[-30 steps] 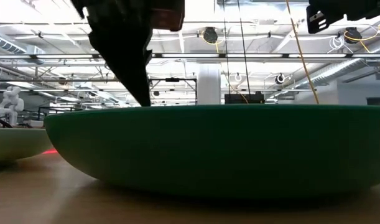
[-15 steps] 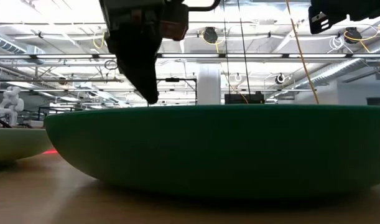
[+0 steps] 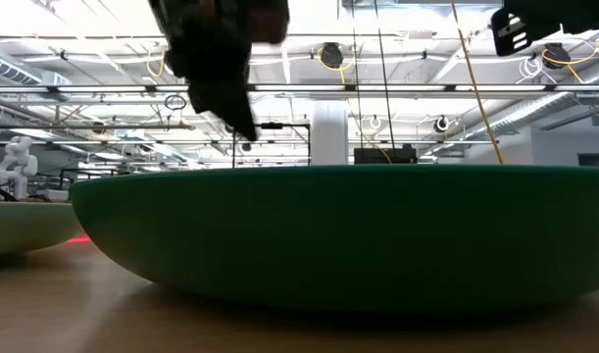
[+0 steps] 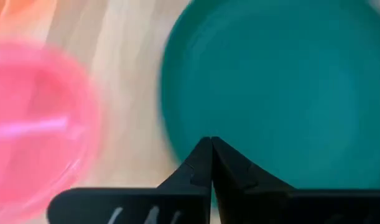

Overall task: Stack plastic plates
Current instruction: Stack the left green plate on top of the green plate

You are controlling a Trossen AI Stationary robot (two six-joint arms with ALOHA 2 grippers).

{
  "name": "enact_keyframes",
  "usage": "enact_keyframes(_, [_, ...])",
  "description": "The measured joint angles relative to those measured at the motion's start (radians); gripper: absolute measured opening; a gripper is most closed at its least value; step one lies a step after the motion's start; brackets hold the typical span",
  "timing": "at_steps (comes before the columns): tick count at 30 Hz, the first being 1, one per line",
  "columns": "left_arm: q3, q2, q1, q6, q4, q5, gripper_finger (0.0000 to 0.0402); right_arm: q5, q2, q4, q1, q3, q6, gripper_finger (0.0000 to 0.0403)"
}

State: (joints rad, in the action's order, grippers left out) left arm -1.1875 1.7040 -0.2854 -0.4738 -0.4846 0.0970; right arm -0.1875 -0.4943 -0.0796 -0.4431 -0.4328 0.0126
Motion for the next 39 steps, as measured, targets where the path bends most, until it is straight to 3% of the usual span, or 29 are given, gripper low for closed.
enact_keyframes(4, [0.196, -0.137, -0.005, -0.136, 0.183, 0.035, 0.0005, 0.0, -0.002, -0.018, -0.013, 0.0, -0.029, 0.0002])
enact_keyframes(6, [0.253, -0.199, 0.002, -0.246, 0.181, 0.069, 0.0004, -0.004, -0.002, -0.017, -0.017, 0.0, -0.04, 0.0002])
enact_keyframes(9, [0.271, -0.213, 0.008, -0.395, 0.173, 0.091, 0.0004, -0.028, -0.003, -0.014, -0.018, 0.0, -0.053, 0.0002])
enact_keyframes(14, [0.264, -0.174, -0.009, -0.476, 0.169, 0.105, 0.0009, -0.048, -0.003, -0.009, -0.018, 0.0, -0.053, 0.0002])
enact_keyframes(20, [0.266, -0.122, -0.023, -0.49, 0.19, 0.113, 0.0042, -0.048, -0.002, -0.016, -0.018, 0.0, -0.051, 0.0002])
enact_keyframes(32, [0.265, -0.084, -0.069, -0.374, 0.21, 0.194, 0.0173, -0.051, -0.003, -0.028, -0.017, 0.0, -0.042, 0.0002])
enact_keyframes(39, [0.268, -0.023, -0.099, -0.381, 0.254, 0.22, 0.0193, -0.052, -0.002, -0.038, -0.017, 0.0, -0.031, 0.0002])
